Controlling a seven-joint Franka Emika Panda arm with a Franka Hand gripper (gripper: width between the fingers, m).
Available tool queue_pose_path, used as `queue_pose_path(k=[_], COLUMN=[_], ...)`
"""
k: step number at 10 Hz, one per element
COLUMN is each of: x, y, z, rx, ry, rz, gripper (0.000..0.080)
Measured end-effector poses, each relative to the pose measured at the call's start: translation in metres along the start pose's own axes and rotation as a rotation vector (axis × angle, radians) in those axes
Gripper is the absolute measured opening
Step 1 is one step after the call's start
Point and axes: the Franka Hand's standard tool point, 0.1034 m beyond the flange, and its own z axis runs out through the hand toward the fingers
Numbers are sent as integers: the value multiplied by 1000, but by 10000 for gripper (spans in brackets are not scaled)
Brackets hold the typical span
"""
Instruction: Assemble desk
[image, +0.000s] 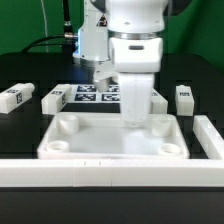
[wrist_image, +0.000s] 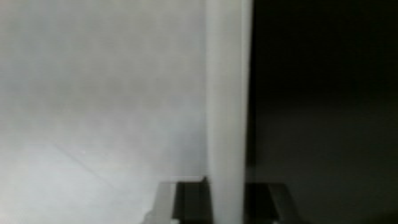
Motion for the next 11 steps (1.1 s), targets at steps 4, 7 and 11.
queue_pose_path(k=[4, 7, 11], x=[20, 12, 7], y=[-1, 1, 4], z=[0, -1, -16], rx=[21, 25, 10], ry=[-7, -9, -12], rz=[19, 21, 63], gripper=[58, 129, 599])
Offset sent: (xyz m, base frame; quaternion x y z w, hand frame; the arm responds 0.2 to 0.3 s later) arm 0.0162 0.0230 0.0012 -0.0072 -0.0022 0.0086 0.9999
